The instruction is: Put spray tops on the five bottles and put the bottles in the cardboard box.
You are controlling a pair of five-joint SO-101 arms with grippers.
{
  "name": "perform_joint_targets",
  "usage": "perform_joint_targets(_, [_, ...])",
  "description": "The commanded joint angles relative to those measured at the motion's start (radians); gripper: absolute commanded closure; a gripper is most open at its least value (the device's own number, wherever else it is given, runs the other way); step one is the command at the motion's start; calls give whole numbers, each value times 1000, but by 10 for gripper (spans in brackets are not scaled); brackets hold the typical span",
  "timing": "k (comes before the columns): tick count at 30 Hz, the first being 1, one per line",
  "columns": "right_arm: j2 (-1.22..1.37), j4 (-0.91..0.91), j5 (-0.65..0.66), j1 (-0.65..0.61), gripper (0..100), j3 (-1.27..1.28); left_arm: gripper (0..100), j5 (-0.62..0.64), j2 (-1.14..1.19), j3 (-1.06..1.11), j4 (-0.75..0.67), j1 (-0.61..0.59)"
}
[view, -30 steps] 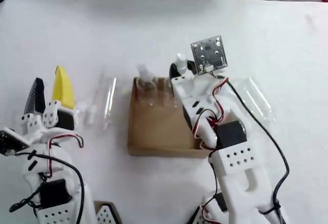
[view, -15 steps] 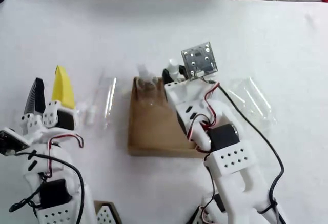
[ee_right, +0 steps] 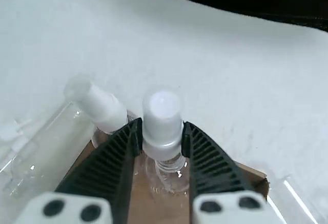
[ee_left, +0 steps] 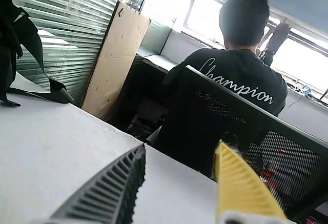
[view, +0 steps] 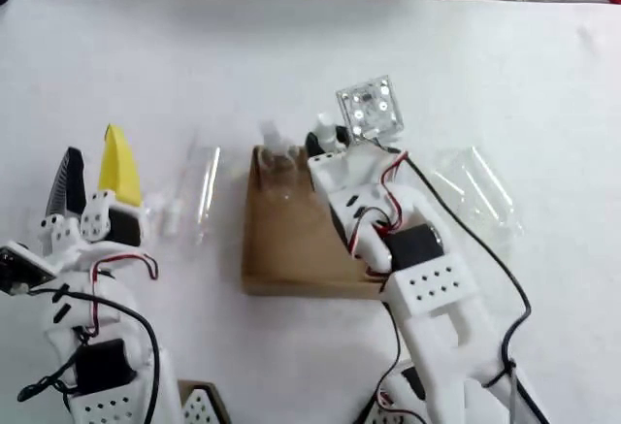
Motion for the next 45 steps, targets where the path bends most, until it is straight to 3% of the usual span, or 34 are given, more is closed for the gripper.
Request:
perform_joint_targets(1, [16, -42, -9, -1, 983, -15, 794, 6, -13, -5, -25, 10])
perform_joint_targets(20, [25, -45, -9, 25, 983, 43, 794, 6, -13, -5, -25, 10])
perform_joint_targets(32, [25, -234, -9, 33, 983, 133, 794, 6, -13, -5, -25, 10])
perform_joint_targets(38, [25, -237, 130, 24, 983, 132, 794, 6, -13, -5, -25, 10])
perform_joint_targets(45, [25, -271, 133, 30, 983, 133, 794, 6, -13, -5, -25, 10])
